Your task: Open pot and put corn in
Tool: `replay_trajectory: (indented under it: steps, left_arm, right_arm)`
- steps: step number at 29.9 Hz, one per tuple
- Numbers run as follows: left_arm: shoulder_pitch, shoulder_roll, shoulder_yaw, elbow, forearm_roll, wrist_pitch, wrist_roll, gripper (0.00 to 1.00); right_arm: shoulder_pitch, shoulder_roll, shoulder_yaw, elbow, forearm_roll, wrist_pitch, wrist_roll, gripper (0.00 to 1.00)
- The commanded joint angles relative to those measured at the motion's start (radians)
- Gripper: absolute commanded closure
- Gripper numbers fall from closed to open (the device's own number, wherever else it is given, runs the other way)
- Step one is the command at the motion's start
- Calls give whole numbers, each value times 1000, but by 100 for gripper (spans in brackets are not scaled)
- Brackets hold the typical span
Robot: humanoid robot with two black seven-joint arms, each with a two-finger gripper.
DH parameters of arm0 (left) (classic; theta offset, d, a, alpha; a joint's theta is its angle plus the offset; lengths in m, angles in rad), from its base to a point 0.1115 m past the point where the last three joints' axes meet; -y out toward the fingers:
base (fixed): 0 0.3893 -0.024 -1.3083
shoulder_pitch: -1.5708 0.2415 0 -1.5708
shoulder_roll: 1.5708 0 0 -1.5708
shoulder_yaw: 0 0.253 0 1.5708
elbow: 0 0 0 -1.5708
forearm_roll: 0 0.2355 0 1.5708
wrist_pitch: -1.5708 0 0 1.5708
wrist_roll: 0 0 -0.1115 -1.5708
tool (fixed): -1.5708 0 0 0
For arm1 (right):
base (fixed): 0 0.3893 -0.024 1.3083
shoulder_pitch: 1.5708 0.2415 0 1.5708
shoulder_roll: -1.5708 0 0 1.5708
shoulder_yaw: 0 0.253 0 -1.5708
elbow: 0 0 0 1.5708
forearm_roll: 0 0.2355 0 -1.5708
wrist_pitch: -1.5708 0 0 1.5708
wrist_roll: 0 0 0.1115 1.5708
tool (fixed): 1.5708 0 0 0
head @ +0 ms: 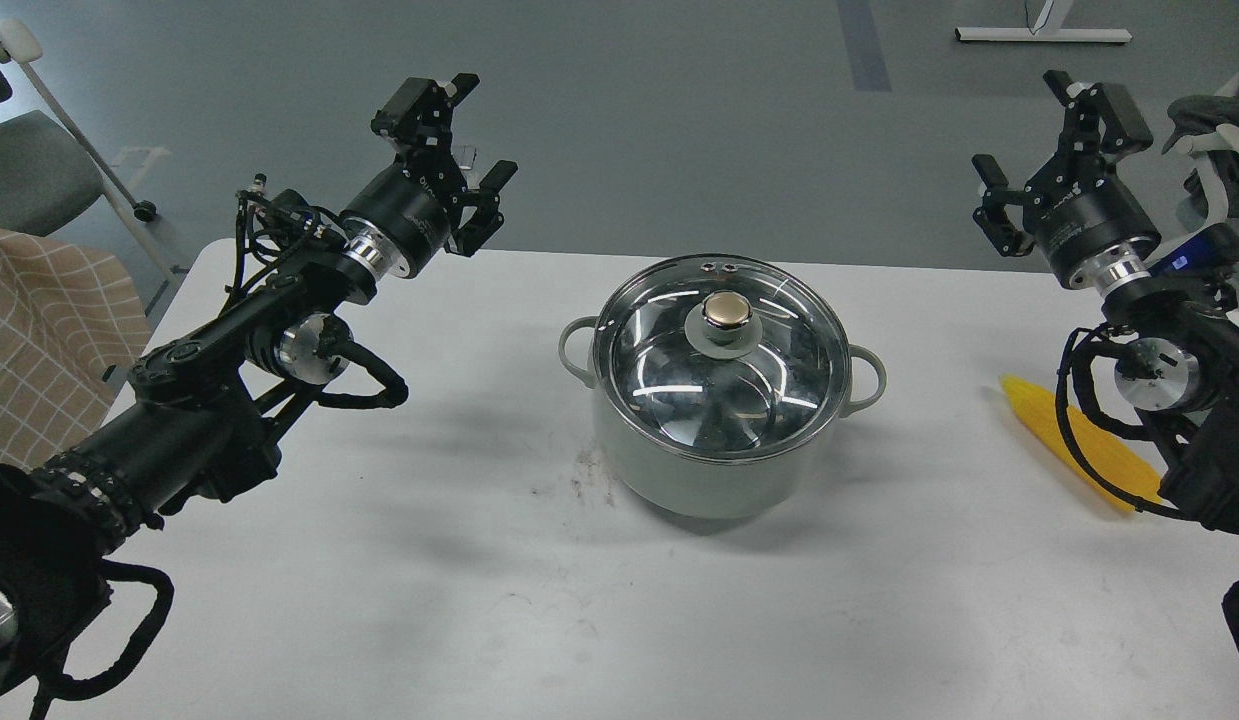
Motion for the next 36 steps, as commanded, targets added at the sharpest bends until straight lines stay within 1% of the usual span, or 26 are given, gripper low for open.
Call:
replay_trajectory:
  steps: [1,6,11,13,15,18,22,24,26,28,29,31,36]
  left_arm:
    - [4,-2,-7,4,-3,-2,0,2]
    - [4,-12,-7,7,-7,0,0,2]
    - [1,-15,-30,59,-16,-13,-17,2]
    - [1,-15,-65,64,-18,-14,-20,2]
    - [4,-17,-144,64,-26,-16,-40,2]
    - [9,-11,-198,70,-26,-26,-44,2]
    - [4,-22,-191,78,-26,-20,-49,2]
    - [7,-38,-189,74,-26,-19,-63,2]
    - [7,-48,-188,79,-24,-13,-66,2]
    - [7,-49,-189,93,-23,-23,-75,2]
    - [7,-52,-194,96,-23,-23,-92,2]
    - [7,-55,-191,96,-23,-20,-102,2]
    - [9,-57,-189,94,-13,-14,-106,2]
  right_arm:
    - [-1,8,0,-2,-3,0,0,0]
    - [8,4,3,1,-1,2,0,0]
    - [31,2,8,3,2,-3,0,0]
    - [34,7,15,3,7,-8,0,0]
    - [33,11,43,7,7,-17,0,0]
    - [30,23,60,10,7,-24,0,0]
    - [22,25,57,12,7,-24,0,0]
    - [25,19,57,13,8,-12,0,0]
    - [28,14,58,13,10,-11,0,0]
    - [30,11,57,17,10,-1,0,0]
    - [31,10,55,17,8,15,0,0]
    - [33,10,55,15,8,26,0,0]
    - [34,10,55,15,8,26,0,0]
